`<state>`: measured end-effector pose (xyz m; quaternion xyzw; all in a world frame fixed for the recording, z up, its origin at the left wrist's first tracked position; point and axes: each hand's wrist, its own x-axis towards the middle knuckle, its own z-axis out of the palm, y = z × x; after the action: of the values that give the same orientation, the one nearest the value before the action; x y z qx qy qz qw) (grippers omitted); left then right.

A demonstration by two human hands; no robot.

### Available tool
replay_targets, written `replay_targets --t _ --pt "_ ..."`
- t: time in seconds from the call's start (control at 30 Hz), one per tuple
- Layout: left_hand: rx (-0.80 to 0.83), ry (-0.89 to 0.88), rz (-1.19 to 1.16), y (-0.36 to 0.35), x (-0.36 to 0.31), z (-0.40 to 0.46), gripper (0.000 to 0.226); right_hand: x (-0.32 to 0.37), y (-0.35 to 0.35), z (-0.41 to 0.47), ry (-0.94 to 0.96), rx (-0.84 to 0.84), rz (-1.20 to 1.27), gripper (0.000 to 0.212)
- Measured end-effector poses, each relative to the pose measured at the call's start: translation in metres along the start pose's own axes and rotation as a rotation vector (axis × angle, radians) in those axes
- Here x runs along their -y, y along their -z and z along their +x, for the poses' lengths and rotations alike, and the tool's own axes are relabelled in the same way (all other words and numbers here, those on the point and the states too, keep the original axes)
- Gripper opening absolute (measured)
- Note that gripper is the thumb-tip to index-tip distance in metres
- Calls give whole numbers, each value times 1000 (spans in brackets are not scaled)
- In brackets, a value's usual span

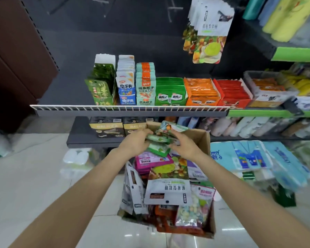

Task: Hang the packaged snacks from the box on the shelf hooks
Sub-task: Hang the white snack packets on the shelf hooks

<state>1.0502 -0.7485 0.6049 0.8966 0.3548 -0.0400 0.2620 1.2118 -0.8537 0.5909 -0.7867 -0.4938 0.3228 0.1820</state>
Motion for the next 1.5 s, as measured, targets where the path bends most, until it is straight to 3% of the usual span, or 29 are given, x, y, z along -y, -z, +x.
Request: replay_targets --t 0.27,0.47,0.57,0.7,0.8,0.93,1.0,1.13,1.2,1.3,1.37,1.43,1.5 --pt "10 -101 24 -1 11 -7 48 -14 -8 -13 -74 113 81 63" --pt "93 -156 66 -8 0 -22 83 -34 -7 -31 -138 112 134 59" --pt "87 -153 88 -14 -2 -22 86 -36 -8 -34 -198 42 286 60" --pt "72 -165 76 -13 -1 -23 80 -31 -3 -31 -315 -89 415 40" --pt "-14 -280 -11 -4 -11 -31 67 -27 11 -31 -322 -200 461 25" --pt "203 -331 -74 8 -40 -47 74 -32 32 -34 -408 -380 616 22" --pt "218 -382 -19 6 -52 -50 73 -34 35 -37 -458 -400 715 20" --pt "-38 -418 -12 2 -60 -43 17 -33 28 -47 -475 -423 1015 5" --pt "-128 -339 -18 0 -61 -40 14 -34 24 -53 -462 -409 1115 20" --pt "-172 -218 -129 -2 -63 -38 16 -33 17 -73 -403 -247 737 31" --pt "-221 -164 -205 -2 -65 -36 13 -37 15 -87 -302 -4 395 46" --pt "-267 -120 -252 -1 -68 -35 12 -39 15 -97 -236 206 232 57" --pt "-290 -96 -273 1 -70 -35 13 -39 15 -96 -134 200 124 44"
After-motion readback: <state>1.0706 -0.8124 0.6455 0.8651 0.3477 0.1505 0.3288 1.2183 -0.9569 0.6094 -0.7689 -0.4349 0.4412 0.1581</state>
